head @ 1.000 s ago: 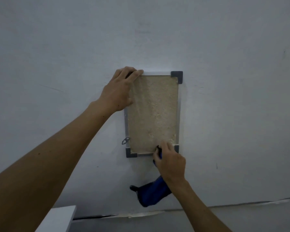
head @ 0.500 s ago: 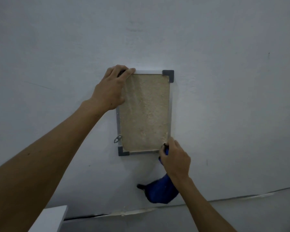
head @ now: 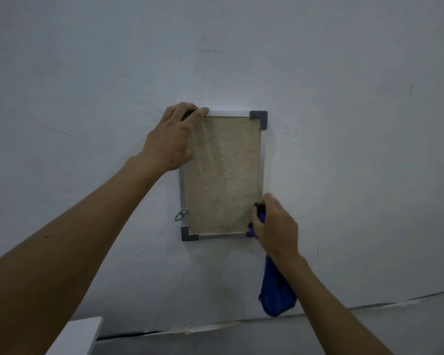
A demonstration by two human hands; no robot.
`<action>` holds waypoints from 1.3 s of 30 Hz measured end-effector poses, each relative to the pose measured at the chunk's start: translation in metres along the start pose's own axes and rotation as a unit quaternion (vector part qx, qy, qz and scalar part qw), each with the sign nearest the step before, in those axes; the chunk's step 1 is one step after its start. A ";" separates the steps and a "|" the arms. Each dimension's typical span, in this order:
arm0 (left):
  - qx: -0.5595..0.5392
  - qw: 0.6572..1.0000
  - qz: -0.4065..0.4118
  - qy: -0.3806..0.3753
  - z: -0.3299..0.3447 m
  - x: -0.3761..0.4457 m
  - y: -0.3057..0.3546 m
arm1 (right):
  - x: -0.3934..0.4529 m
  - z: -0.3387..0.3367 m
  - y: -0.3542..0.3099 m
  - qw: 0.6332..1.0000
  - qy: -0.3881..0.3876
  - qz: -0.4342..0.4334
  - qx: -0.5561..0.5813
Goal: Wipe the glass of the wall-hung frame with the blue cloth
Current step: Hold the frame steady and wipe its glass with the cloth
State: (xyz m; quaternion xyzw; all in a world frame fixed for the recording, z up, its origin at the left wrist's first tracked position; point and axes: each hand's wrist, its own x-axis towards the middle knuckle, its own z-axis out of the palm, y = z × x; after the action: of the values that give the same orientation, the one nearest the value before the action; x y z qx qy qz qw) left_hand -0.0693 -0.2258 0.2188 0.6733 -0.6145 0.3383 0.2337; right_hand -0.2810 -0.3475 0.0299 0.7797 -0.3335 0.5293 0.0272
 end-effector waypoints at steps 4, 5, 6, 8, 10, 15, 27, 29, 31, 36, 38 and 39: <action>0.003 1.000 -0.002 0.000 0.001 0.000 0.001 | -0.008 -0.004 0.011 0.997 -0.051 -0.059 -0.004; 0.003 1.000 -0.002 0.001 0.001 0.000 0.001 | -0.017 -0.003 0.014 0.994 -0.089 -0.069 -0.004; 0.004 1.000 -0.002 0.001 0.001 0.000 0.001 | -0.025 -0.003 0.016 0.989 -0.126 -0.077 -0.003; 0.006 1.000 -0.003 0.001 0.000 0.000 0.000 | -0.024 -0.004 0.020 0.984 -0.155 -0.091 -0.005; 0.010 1.000 0.000 0.000 0.000 0.000 0.001 | -0.007 -0.009 0.019 0.990 -0.109 -0.084 -0.018; 0.010 1.000 -0.002 0.008 0.001 0.001 0.001 | -0.009 -0.014 0.017 0.986 -0.134 -0.093 -0.023; 0.007 1.000 -0.005 0.006 0.003 0.002 0.001 | -0.004 -0.016 0.023 0.973 -0.200 -0.109 -0.030; 0.007 1.000 -0.003 0.004 0.002 0.001 0.001 | 0.007 -0.018 0.024 0.981 -0.168 -0.094 -0.036; 0.009 1.000 -0.003 0.000 0.001 0.000 0.002 | 0.006 -0.018 0.022 0.985 -0.147 -0.090 -0.029; 0.004 1.000 -0.002 0.005 0.000 0.001 0.003 | -0.008 -0.016 0.020 0.966 -0.220 -0.130 -0.048; 0.004 1.000 -0.004 0.002 0.000 0.000 0.003 | 0.007 -0.020 0.022 0.982 -0.163 -0.095 -0.023; 0.004 1.000 -0.004 0.001 0.000 0.000 0.003 | 0.011 -0.021 0.023 0.989 -0.123 -0.085 -0.008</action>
State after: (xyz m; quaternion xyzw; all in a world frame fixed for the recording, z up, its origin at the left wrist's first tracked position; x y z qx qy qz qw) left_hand -0.0718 -0.2262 0.2186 0.6765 -0.6101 0.3402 0.2335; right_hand -0.3085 -0.3623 0.0416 0.8641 -0.2714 0.4222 0.0368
